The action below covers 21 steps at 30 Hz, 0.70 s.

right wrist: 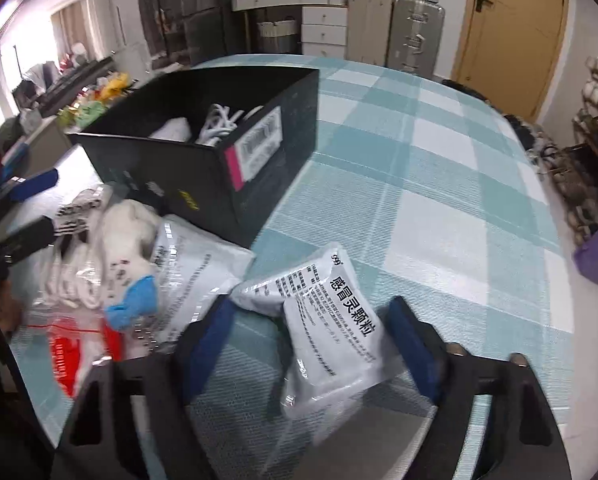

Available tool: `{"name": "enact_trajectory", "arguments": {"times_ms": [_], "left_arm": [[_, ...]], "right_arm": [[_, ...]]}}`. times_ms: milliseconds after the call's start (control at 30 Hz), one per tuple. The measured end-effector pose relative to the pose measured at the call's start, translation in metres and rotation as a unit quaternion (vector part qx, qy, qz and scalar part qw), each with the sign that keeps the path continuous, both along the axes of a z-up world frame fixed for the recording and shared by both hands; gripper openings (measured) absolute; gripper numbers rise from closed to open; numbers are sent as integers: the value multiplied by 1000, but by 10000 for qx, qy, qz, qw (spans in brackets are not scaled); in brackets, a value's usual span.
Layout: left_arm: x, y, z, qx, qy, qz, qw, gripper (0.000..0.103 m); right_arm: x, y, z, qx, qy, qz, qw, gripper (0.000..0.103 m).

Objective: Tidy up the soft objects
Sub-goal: 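Grasp the bagged cream rope with the left tool while the right tool holds the sachet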

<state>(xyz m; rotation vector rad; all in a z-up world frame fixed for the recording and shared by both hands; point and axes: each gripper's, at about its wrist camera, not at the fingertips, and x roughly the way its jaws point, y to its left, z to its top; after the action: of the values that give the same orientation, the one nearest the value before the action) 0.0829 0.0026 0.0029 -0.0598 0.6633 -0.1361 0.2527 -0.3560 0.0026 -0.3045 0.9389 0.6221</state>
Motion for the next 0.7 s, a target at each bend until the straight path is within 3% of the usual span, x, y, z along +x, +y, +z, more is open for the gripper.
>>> {"name": "enact_trajectory", "arguments": {"times_ms": [100,233,467,700], "left_arm": [[0,0,0,8,-2,1,10000,103],[1,0,0,7,-1,-3,10000,103],[1,0,0,-4,6,-23,10000,103],[1,-2,0,37,31,-42,10000,103]], "right_arm": [[0,-2,2,32,8,30,10000,50],[0,-4,3,96,35,59,9999,42],[-6,-9,7,192,-22,56,9998,37],[-15,-16,31,442,-298,82,9985,37]]}}
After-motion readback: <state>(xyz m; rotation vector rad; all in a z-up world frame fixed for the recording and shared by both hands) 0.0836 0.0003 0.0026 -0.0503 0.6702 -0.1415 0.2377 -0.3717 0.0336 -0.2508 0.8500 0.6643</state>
